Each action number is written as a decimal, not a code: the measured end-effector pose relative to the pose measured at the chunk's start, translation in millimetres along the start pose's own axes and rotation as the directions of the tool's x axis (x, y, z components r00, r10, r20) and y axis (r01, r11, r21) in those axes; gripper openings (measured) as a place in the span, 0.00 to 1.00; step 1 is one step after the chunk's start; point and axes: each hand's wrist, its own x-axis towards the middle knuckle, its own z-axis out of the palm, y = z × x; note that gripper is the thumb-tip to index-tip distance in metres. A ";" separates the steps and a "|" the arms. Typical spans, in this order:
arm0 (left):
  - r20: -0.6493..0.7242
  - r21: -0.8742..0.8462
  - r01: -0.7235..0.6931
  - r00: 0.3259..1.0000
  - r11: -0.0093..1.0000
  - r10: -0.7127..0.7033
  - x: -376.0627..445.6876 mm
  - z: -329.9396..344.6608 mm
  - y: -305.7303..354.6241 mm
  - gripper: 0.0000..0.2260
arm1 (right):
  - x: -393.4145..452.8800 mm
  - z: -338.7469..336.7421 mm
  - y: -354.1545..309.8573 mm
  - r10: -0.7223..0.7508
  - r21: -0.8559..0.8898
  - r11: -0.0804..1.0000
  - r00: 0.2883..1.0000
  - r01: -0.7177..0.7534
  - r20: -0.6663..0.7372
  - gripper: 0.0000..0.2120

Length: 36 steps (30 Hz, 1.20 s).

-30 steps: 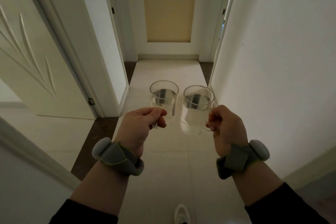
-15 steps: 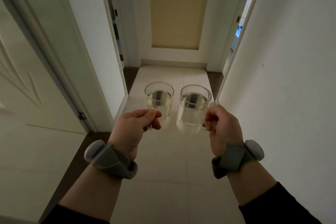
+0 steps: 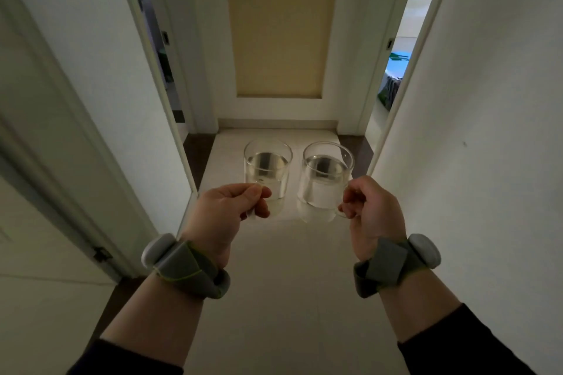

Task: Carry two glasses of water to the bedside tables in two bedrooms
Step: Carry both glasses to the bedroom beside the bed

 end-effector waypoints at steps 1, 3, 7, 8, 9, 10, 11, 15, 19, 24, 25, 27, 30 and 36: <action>0.000 0.000 0.007 1.000 1.000 -0.007 17.3 0.6 1.9 0.13 | 13.1 5.1 0.4 0.011 0.001 1.000 1.000 -0.011 -0.008 0.10; -0.002 -0.004 0.006 1.000 1.000 -0.006 50.9 3.8 4.6 0.13 | 43.9 13.2 3.6 0.063 0.052 0.997 0.998 -0.062 -0.024 0.10; -0.006 -0.017 0.010 1.000 1.000 -0.010 124.2 17.4 8.6 0.13 | 111.6 29.4 7.4 0.099 0.074 0.993 0.994 -0.096 -0.039 0.11; -0.009 -0.018 0.011 1.000 1.000 -0.011 145.0 22.7 8.7 0.13 | 132.8 33.6 10.8 0.104 0.089 0.991 0.994 -0.101 -0.031 0.11; -0.011 -0.019 0.020 1.000 1.000 -0.020 152.5 24.5 10.7 0.13 | 139.5 36.4 9.9 0.109 0.097 0.990 0.994 -0.106 -0.027 0.11; -0.013 -0.021 0.017 1.000 1.000 -0.017 165.4 28.1 12.1 0.12 | 153.2 39.3 10.8 0.108 0.106 0.989 0.994 -0.106 -0.012 0.11; -0.016 -0.028 0.011 1.000 1.000 -0.012 183.7 32.9 12.4 0.12 | 173.2 42.4 13.7 0.102 0.109 0.989 0.995 -0.102 0.006 0.12; -0.057 -0.040 0.010 0.998 0.999 -0.012 252.1 51.7 24.9 0.13 | 253.2 56.2 19.0 0.073 0.088 0.993 0.995 -0.080 0.075 0.12; -0.099 -0.064 -0.004 0.995 0.998 -0.003 316.1 66.7 36.9 0.13 | 332.5 70.6 27.1 0.064 0.073 0.995 0.989 -0.074 0.132 0.13; -0.148 -0.073 0.009 0.989 0.997 -0.020 390.1 72.8 45.4 0.11 | 414.3 101.2 41.4 0.116 0.119 0.984 0.985 -0.131 0.131 0.12; -0.156 -0.076 0.015 0.987 0.997 -0.026 408.1 73.0 46.5 0.11 | 430.5 108.8 43.4 0.125 0.118 0.983 0.982 -0.142 0.141 0.12; -0.163 -0.078 0.028 0.986 0.997 -0.041 440.6 71.5 47.5 0.10 | 459.0 122.6 49.0 0.132 0.117 0.982 0.978 -0.151 0.159 0.11; -0.153 -0.083 0.027 0.988 0.996 -0.039 481.5 67.2 48.5 0.11 | 493.3 143.3 56.7 0.131 0.144 0.977 0.977 -0.156 0.166 0.12; -0.112 -0.069 -0.024 0.994 0.997 0.016 600.6 44.1 71.7 0.11 | 591.3 212.2 65.0 0.158 0.174 0.968 0.978 -0.181 0.138 0.12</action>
